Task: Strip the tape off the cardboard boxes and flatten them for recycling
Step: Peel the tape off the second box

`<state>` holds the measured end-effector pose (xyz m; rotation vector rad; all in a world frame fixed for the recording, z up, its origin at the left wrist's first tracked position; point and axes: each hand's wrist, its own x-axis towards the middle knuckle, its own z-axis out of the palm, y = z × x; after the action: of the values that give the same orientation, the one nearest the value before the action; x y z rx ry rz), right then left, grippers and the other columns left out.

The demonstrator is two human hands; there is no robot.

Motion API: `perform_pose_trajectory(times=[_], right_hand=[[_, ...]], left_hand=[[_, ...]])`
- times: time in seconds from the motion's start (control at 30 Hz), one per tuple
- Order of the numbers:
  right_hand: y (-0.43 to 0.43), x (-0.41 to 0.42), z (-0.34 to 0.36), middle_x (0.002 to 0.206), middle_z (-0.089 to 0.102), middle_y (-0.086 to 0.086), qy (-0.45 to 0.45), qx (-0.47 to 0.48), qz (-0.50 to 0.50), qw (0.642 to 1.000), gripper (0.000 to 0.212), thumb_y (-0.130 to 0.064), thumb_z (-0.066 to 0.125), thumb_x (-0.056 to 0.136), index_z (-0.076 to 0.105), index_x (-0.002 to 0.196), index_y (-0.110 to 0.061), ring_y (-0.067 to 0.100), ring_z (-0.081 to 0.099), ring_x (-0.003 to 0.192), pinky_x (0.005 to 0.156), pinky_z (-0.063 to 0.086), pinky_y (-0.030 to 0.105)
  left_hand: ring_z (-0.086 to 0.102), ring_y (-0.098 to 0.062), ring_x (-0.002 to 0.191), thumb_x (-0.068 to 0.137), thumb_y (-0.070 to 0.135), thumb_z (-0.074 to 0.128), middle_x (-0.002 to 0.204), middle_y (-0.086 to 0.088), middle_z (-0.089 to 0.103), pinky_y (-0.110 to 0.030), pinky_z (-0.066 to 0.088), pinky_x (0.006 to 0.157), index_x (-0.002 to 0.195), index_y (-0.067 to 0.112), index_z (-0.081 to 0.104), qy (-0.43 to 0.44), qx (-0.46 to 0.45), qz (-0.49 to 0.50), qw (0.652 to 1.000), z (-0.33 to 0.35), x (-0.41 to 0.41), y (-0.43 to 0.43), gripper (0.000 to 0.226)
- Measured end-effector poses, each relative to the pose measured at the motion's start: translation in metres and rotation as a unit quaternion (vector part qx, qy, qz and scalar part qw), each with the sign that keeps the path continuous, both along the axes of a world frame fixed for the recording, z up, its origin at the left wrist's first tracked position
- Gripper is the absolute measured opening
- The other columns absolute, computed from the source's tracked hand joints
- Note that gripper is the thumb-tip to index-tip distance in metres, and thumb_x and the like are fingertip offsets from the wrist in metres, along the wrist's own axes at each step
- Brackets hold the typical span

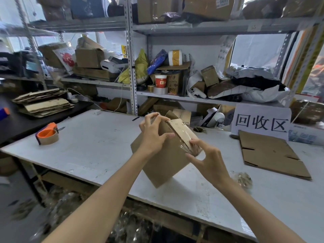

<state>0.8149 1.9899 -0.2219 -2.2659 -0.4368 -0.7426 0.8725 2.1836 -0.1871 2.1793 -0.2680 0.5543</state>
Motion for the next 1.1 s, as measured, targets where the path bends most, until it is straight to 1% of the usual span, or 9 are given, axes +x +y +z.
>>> perform_pose_trajectory(times=[0.1, 0.17, 0.33, 0.53, 0.67, 0.77, 0.9, 1.0, 1.1], right_hand=[[0.001, 0.001, -0.001, 0.118, 0.067, 0.006, 0.015, -0.036, -0.016, 0.999, 0.048, -0.025, 0.082, 0.072, 0.064, 0.116, -0.017, 0.024, 0.064, 0.095, 0.08, 0.055, 0.033], [0.0, 0.003, 0.0, 0.12, 0.065, 0.007, 0.014, -0.04, -0.009, 0.999, 0.044, -0.025, 0.079, 0.075, 0.062, 0.115, -0.019, 0.025, 0.065, 0.093, 0.076, 0.057, 0.039], [-0.004, 0.008, 0.01, 0.117, 0.068, 0.009, -0.011, -0.005, -0.006, 1.0, 0.021, -0.021, 0.057, 0.095, 0.065, 0.114, -0.017, 0.017, 0.067, 0.091, 0.063, 0.057, 0.025], [0.001, 0.003, 0.014, 0.107, 0.069, 0.0, 0.022, -0.053, -0.027, 0.998, 0.04, -0.042, 0.075, 0.076, 0.068, 0.106, -0.017, 0.023, 0.066, 0.085, 0.068, 0.055, 0.041], [0.002, 0.005, 0.007, 0.09, 0.073, 0.007, -0.032, -0.079, -0.075, 0.994, 0.029, -0.025, 0.083, 0.071, 0.064, 0.089, -0.012, 0.029, 0.066, 0.07, 0.056, 0.047, 0.03], [0.004, 0.006, 0.003, 0.096, 0.073, 0.013, -0.055, -0.071, -0.056, 0.994, 0.025, -0.017, 0.076, 0.079, 0.053, 0.076, -0.01, 0.029, 0.066, 0.07, 0.045, 0.042, 0.022], [0.005, 0.009, 0.004, 0.098, 0.072, 0.016, -0.049, -0.051, -0.062, 0.996, 0.022, -0.013, 0.07, 0.085, 0.051, 0.075, -0.011, 0.029, 0.068, 0.076, 0.044, 0.045, 0.024], [0.007, 0.011, 0.005, 0.099, 0.072, 0.017, -0.053, -0.027, -0.076, 0.995, 0.029, -0.01, 0.068, 0.086, 0.042, 0.075, -0.018, 0.027, 0.067, 0.073, 0.044, 0.034, 0.012], [0.01, 0.008, 0.011, 0.108, 0.071, 0.015, -0.043, -0.02, -0.065, 0.997, 0.019, -0.012, 0.066, 0.088, 0.049, 0.091, -0.018, 0.029, 0.07, 0.084, 0.052, 0.054, 0.029]], left_hand=[[0.029, -0.021, 0.132, 0.079, 0.031, 0.081, 0.144, 0.005, 0.029, -0.037, 0.04, 0.105, 0.114, 0.038, 0.058, 0.004, 0.024, 0.016, 1.0, 0.005, 0.002, -0.002, 0.043], [0.03, -0.024, 0.134, 0.079, 0.031, 0.081, 0.145, 0.002, 0.028, -0.041, 0.04, 0.108, 0.116, 0.039, 0.056, 0.014, 0.028, 0.013, 0.999, 0.006, 0.003, -0.002, 0.044], [0.026, -0.024, 0.136, 0.08, 0.028, 0.08, 0.149, 0.004, 0.024, -0.044, 0.038, 0.109, 0.11, 0.044, 0.052, 0.017, 0.035, 0.002, 0.999, 0.008, 0.003, -0.006, 0.044], [0.026, -0.024, 0.137, 0.081, 0.031, 0.079, 0.148, 0.002, 0.025, -0.046, 0.04, 0.11, 0.119, 0.037, 0.053, 0.029, 0.051, 0.008, 0.998, 0.013, 0.006, -0.012, 0.047], [0.022, -0.026, 0.14, 0.083, 0.032, 0.077, 0.149, 0.001, 0.022, -0.049, 0.037, 0.113, 0.124, 0.036, 0.052, 0.038, 0.067, 0.004, 0.997, 0.016, 0.007, -0.018, 0.048], [0.024, -0.026, 0.139, 0.084, 0.031, 0.076, 0.149, 0.0, 0.024, -0.048, 0.038, 0.113, 0.124, 0.034, 0.054, 0.028, 0.06, 0.008, 0.998, 0.016, 0.007, -0.02, 0.045], [0.027, -0.026, 0.138, 0.084, 0.037, 0.075, 0.148, -0.002, 0.027, -0.046, 0.04, 0.111, 0.124, 0.034, 0.055, 0.017, 0.052, 0.01, 0.998, 0.014, 0.008, -0.021, 0.045], [0.025, -0.026, 0.139, 0.076, 0.048, 0.079, 0.15, -0.002, 0.023, -0.047, 0.039, 0.112, 0.128, 0.036, 0.052, 0.025, 0.065, -0.008, 0.998, 0.012, 0.008, -0.02, 0.059], [0.023, -0.028, 0.14, 0.072, 0.051, 0.081, 0.151, -0.002, 0.021, -0.047, 0.037, 0.113, 0.13, 0.037, 0.05, 0.023, 0.076, -0.005, 0.997, 0.008, 0.007, -0.02, 0.067]])
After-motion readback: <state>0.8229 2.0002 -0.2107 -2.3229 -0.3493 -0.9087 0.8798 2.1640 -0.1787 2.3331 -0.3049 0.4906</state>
